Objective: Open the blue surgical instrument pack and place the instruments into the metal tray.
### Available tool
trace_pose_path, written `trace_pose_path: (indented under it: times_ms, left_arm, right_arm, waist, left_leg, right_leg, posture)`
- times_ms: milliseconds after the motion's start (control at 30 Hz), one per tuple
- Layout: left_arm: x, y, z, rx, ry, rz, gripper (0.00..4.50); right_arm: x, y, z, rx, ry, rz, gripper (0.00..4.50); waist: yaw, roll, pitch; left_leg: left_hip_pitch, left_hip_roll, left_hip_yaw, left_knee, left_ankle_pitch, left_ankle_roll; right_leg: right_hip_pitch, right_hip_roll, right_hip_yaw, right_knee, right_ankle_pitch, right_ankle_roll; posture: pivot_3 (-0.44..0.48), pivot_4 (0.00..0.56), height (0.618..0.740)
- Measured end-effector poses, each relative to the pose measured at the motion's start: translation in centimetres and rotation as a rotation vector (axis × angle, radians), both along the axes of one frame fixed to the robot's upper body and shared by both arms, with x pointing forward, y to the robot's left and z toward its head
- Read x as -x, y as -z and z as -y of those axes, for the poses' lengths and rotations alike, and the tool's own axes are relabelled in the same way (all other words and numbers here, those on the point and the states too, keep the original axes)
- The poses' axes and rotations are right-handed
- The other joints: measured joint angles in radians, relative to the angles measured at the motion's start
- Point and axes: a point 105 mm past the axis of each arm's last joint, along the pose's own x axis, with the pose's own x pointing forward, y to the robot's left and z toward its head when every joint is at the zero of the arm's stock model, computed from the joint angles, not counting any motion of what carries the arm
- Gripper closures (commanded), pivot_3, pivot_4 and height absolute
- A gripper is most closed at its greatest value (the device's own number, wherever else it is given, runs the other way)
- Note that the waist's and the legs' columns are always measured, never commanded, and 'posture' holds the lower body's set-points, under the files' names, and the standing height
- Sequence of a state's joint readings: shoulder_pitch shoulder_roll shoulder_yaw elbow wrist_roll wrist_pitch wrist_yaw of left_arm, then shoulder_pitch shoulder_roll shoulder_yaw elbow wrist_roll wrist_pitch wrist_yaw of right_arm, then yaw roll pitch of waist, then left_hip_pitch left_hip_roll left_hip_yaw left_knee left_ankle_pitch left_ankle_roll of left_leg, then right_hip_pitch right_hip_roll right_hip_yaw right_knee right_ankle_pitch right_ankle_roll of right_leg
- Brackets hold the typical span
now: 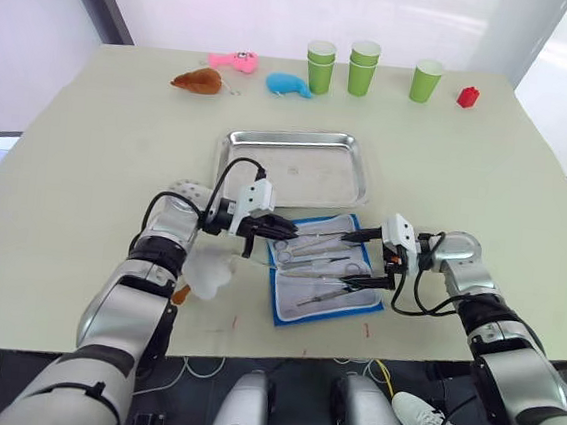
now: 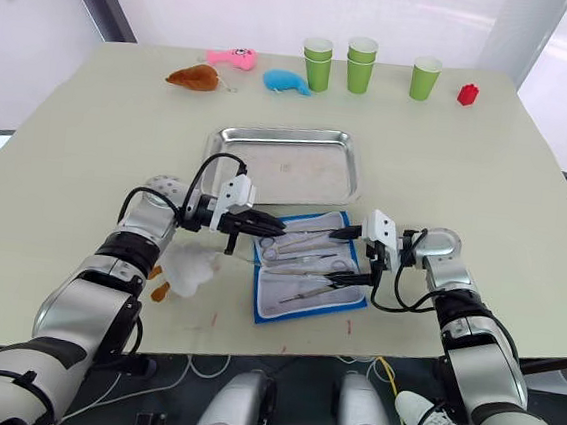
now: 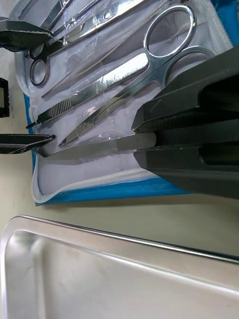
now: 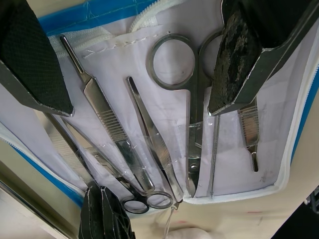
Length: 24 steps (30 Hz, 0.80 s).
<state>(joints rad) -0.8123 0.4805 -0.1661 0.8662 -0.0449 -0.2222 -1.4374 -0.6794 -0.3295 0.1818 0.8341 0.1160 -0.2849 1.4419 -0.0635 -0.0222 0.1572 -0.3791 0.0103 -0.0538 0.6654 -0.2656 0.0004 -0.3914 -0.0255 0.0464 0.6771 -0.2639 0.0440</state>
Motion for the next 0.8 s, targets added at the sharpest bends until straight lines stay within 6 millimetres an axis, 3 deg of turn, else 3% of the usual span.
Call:
trace_pose_path:
  times_ms: [500,800]
  left_arm:
    - [1.0,-1.7,-0.7,-0.029,-0.023,-0.015,4.29]
    - [1.5,-1.9,-2.2,-0.059,-0.044,-0.028,4.29]
  right_arm:
    - [0.0,0.0,-0.5,-0.006,-0.004,0.002,0.00]
    - [0.0,0.0,-0.6,-0.008,-0.002,0.002,0.00]
  waist:
    - [-0.011,0.000,0.000]
    - [-0.011,0.000,0.000]
  left_leg:
    - [0.001,0.003,0.000,-0.001,0.000,0.000]
    - [0.001,0.005,0.001,-0.001,0.000,0.000]
  right_leg:
    - [0.000,0.003,0.001,0.000,0.000,0.000]
    - [0.000,0.005,0.002,0.000,0.000,0.000]
  posture:
    - [0.000,0.150,0.740]
    - [0.000,0.150,0.740]
